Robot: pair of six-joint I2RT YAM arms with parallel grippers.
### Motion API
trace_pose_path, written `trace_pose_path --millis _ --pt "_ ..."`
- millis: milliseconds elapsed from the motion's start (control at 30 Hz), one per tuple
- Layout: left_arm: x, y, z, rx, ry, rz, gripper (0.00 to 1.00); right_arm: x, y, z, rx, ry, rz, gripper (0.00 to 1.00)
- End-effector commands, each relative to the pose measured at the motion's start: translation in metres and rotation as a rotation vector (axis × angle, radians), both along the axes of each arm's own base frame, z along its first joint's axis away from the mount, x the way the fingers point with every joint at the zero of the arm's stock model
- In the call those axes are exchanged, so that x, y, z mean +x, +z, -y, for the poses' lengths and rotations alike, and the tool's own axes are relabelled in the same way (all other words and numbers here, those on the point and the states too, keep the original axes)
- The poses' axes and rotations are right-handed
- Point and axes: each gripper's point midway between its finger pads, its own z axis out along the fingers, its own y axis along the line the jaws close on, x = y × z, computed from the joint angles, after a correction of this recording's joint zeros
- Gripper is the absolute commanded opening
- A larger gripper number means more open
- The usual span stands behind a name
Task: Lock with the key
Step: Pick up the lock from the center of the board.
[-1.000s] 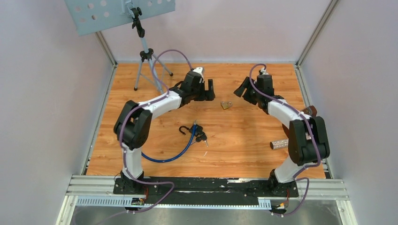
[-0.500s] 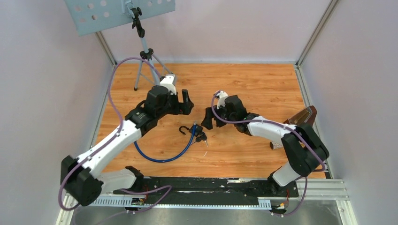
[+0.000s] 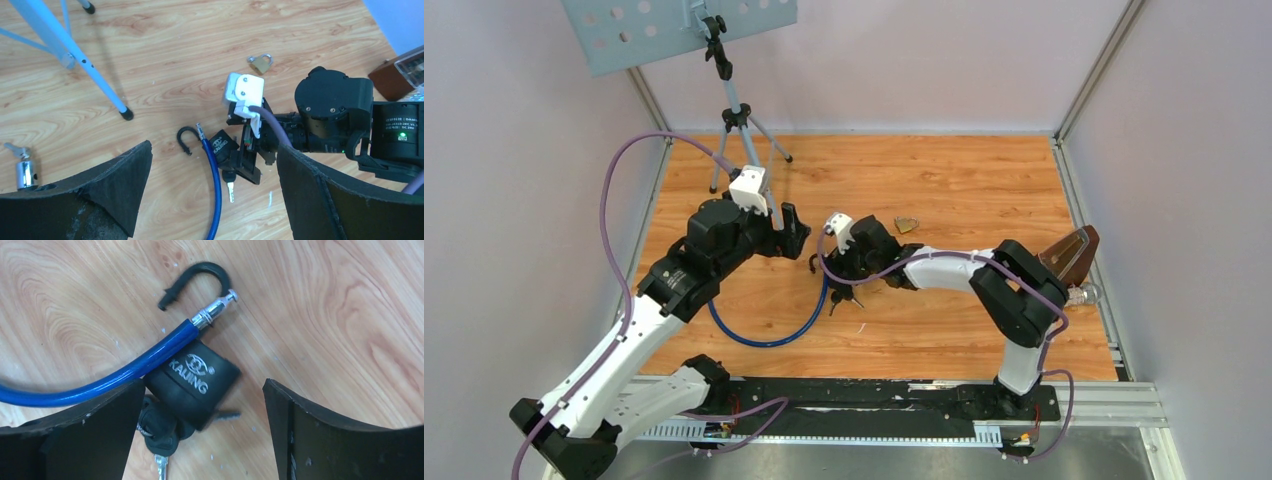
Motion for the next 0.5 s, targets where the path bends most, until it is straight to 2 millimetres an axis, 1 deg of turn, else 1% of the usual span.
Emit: trace_pose_path --millis 0,67,233,300,333,367,467 --pt "0.006 0.000 -0.012 0.077 0.032 0.026 1.00 0.011 -0.013 -0.006 -0.112 0.019 0.080 0.89" --pt "0.008 -0.003 -0.013 0.089 0.034 0.021 1.00 0.011 -0.017 -0.008 -0.129 0.023 0.080 0.88" --pt "0.008 -0.005 -0.012 0.084 0.024 0.013 1.00 0.014 -0.016 -0.011 -0.140 -0.026 0.041 0.88" --pt "0.008 -0.003 -0.012 0.077 0.024 0.016 1.00 0.027 -0.015 -0.007 -0.160 -0.146 0.036 0.88" --pt "0.008 -0.003 -0.012 0.076 0.026 0.017 1.00 0.030 -0.017 -0.002 -0.183 -0.213 0.010 0.88" --pt "0.008 -0.002 -0.013 0.076 0.028 0.018 1.00 0.031 -0.015 -0.004 -0.178 -0.244 -0.010 0.88" --pt "0.008 -0.002 -0.015 0.078 0.031 0.019 1.00 0.027 -0.019 0.002 -0.219 -0.356 -0.062 0.87"
